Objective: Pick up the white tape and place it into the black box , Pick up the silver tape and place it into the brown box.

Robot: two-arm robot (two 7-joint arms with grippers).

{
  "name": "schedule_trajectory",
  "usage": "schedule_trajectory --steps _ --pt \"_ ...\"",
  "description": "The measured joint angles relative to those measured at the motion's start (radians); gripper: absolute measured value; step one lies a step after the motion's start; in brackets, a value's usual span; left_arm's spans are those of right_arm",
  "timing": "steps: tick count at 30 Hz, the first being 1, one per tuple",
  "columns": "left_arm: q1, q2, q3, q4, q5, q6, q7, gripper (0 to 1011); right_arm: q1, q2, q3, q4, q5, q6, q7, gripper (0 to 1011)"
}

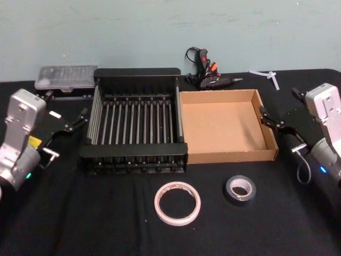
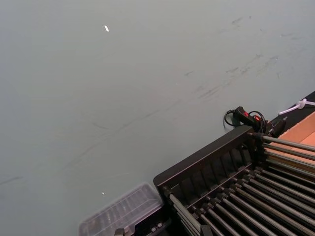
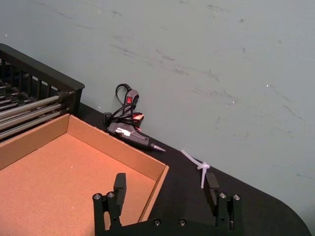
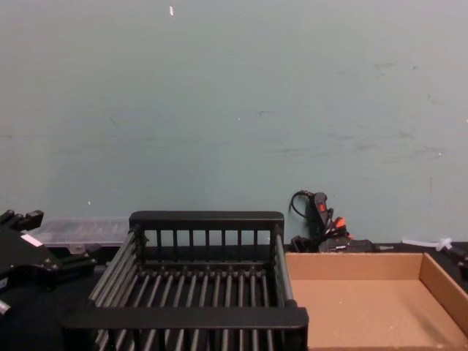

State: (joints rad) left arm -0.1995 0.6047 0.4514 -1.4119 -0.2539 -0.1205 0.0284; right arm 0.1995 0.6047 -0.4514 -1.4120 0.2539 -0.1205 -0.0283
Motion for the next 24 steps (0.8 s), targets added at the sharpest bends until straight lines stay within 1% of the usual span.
schedule_trajectory --steps 24 --pt "0.0 0.0 0.0 0.0 0.0 0.0 0.0 1001 0.0 0.0 0.0 0.0 0.0 0.0 0.0 1003"
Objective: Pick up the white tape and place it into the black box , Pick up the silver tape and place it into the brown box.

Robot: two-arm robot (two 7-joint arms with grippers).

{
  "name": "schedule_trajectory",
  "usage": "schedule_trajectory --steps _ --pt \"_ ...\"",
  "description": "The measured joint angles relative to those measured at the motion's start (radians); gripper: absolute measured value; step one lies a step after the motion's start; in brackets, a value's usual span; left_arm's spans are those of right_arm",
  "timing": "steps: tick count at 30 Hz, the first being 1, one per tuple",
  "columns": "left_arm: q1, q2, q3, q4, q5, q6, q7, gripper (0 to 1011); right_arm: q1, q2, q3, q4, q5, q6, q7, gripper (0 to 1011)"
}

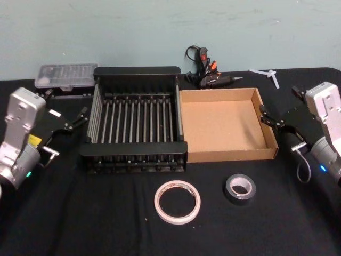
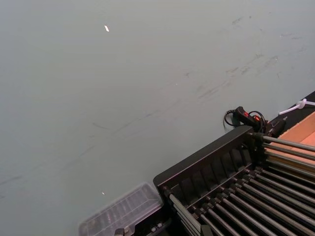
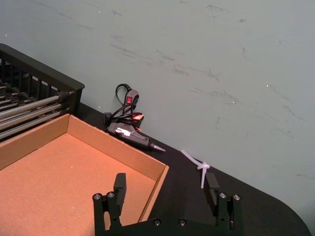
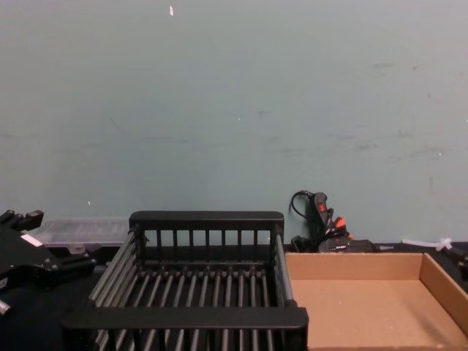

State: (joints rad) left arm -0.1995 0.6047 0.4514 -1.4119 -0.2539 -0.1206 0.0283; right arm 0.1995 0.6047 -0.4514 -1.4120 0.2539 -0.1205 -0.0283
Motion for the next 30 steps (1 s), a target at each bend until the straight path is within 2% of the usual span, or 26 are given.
schedule_trajectory --steps 11,16,24,30 --pt "0.0 0.0 0.0 0.0 0.0 0.0 0.0 1001 0.0 0.0 0.0 0.0 0.0 0.0 0.0 1003" --pt "0.0 0.0 0.0 0.0 0.0 0.0 0.0 1001 -0.011 0.0 0.014 -0.015 -0.001 0.0 0.012 1002" --pt "0.0 0.0 0.0 0.0 0.0 0.0 0.0 1001 -0.049 0.011 0.043 -0.074 0.016 0.021 0.041 1003" --pt "0.0 0.0 0.0 0.0 0.0 0.0 0.0 1001 -0.102 0.019 0.082 -0.143 0.06 0.056 0.063 1002"
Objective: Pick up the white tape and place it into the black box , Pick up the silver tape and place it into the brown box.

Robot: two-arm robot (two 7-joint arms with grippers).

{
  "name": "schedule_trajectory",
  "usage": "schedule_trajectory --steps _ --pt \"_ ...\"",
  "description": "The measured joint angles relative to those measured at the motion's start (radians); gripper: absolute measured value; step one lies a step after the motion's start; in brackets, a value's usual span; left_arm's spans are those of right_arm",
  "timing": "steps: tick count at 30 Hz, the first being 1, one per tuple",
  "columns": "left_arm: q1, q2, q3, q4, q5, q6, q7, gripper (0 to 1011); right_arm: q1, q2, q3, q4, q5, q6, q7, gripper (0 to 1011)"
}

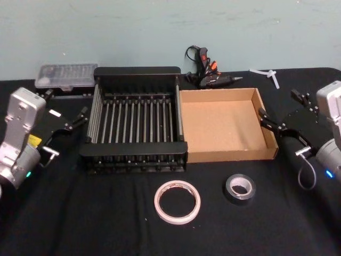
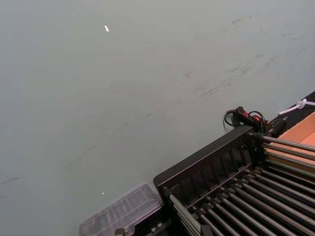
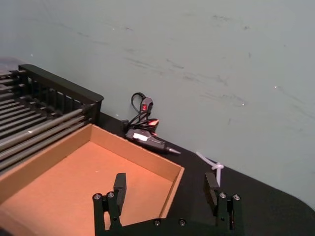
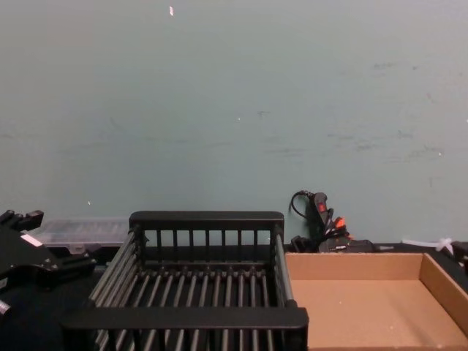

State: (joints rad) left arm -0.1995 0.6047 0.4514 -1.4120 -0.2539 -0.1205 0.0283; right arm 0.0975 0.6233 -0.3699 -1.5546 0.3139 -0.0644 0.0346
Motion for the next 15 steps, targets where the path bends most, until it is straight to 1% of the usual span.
schedule_trajectory --steps 2,3,7,15 --pt "0.0 0.0 0.0 0.0 0.0 0.0 0.0 1001 -0.02 0.002 0.012 -0.026 0.012 0.009 0.005 1003" --pt "0.0 0.0 0.0 0.0 0.0 0.0 0.0 1001 -0.02 0.002 0.012 -0.026 0.012 0.009 0.005 1002" --pt "0.0 0.0 0.0 0.0 0.0 0.0 0.0 1001 -0.052 0.004 0.028 -0.065 0.028 0.027 0.012 1003" --pt "0.0 0.0 0.0 0.0 0.0 0.0 0.0 1001 -0.131 0.012 0.062 -0.162 0.063 0.093 0.027 1002"
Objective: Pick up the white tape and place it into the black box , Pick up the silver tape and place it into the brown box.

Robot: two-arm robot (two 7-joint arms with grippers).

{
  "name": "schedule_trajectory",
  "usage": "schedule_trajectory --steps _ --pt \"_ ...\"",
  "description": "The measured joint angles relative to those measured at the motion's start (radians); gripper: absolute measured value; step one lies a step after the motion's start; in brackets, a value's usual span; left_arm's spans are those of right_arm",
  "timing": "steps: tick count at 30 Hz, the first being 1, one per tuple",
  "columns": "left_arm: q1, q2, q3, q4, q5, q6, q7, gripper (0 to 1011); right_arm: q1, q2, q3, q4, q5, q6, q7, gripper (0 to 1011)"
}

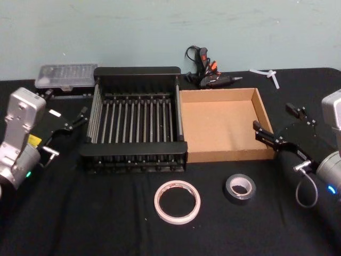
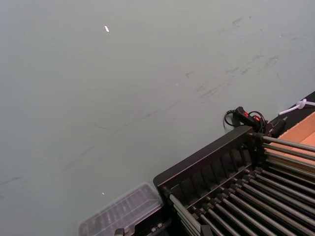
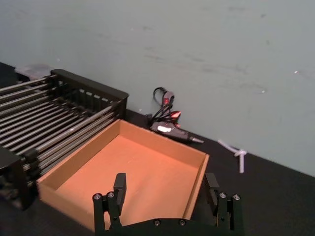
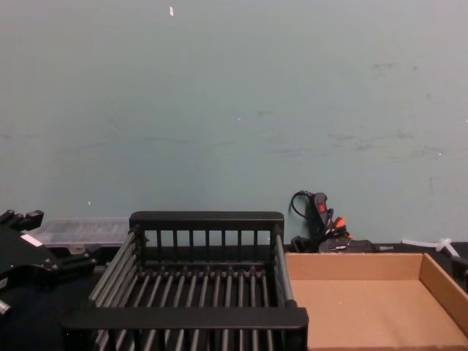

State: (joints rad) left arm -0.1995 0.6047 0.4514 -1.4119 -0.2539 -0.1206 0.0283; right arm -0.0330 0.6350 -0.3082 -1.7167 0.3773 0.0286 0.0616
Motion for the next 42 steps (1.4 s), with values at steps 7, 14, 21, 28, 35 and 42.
schedule_trajectory --steps 7,14,21,28,35,42 --pt "0.0 0.0 0.0 0.0 0.0 0.0 0.0 1001 -0.06 0.015 0.024 -0.071 0.011 0.061 0.008 1003" --pt "0.0 0.0 0.0 0.0 0.0 0.0 0.0 1001 -0.121 0.031 0.046 -0.128 0.011 0.103 0.014 1003" --pt "0.0 0.0 0.0 0.0 0.0 0.0 0.0 1001 -0.174 0.035 0.061 -0.168 0.005 0.13 0.019 1003" --pt "0.0 0.0 0.0 0.0 0.0 0.0 0.0 1001 -0.221 0.03 0.072 -0.19 0.005 0.159 0.029 1003" --pt "0.0 0.0 0.0 0.0 0.0 0.0 0.0 1001 -0.245 0.013 0.078 -0.192 0.008 0.186 0.038 1002" --pt "0.0 0.0 0.0 0.0 0.0 0.0 0.0 1001 -0.247 -0.009 0.078 -0.173 0.001 0.213 0.049 1003"
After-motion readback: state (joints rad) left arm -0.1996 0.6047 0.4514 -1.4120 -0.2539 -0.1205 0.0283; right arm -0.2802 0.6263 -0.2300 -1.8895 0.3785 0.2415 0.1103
